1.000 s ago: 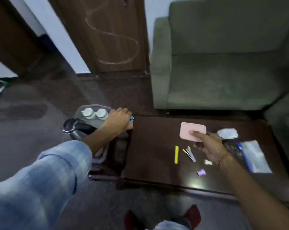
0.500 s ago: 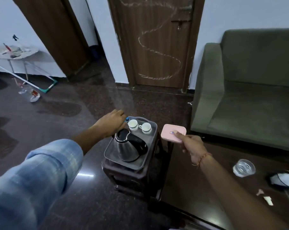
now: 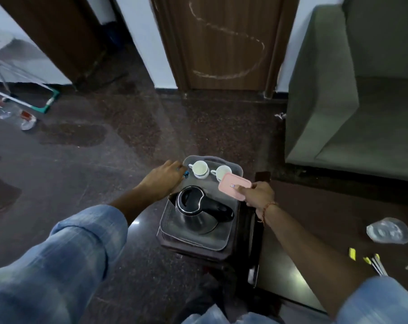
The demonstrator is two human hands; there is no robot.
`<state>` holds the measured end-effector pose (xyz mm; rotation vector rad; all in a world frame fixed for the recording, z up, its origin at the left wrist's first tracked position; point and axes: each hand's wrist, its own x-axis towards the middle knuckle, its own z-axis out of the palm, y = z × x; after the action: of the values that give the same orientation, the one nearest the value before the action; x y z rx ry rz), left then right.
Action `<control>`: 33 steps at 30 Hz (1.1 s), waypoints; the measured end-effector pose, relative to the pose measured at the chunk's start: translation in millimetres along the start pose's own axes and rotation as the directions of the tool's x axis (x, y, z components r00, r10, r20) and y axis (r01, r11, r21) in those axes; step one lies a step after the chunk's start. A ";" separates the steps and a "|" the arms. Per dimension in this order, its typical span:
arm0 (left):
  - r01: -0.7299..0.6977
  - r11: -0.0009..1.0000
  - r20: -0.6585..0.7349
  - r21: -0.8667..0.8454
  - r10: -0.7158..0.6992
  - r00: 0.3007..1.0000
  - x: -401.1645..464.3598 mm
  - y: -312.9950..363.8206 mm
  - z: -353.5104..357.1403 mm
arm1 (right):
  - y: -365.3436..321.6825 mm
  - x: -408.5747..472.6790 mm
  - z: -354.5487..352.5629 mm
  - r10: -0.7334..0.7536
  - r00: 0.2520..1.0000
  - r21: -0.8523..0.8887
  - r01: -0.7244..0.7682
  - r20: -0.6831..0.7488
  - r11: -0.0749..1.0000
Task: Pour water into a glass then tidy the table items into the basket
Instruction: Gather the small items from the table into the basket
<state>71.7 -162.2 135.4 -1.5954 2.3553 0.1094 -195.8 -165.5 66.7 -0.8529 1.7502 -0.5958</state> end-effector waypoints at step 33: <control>-0.239 0.970 0.304 -0.034 0.238 0.923 143.1 -37.3 210.1 | 38.6 143.5 126.1 0.177 0.982 -0.582 -0.185 -0.072 0.792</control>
<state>98.5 -257.4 -101.7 -1.1815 2.2867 0.3757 -114.5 -252.7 -87.5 -1.0791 2.0354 0.0944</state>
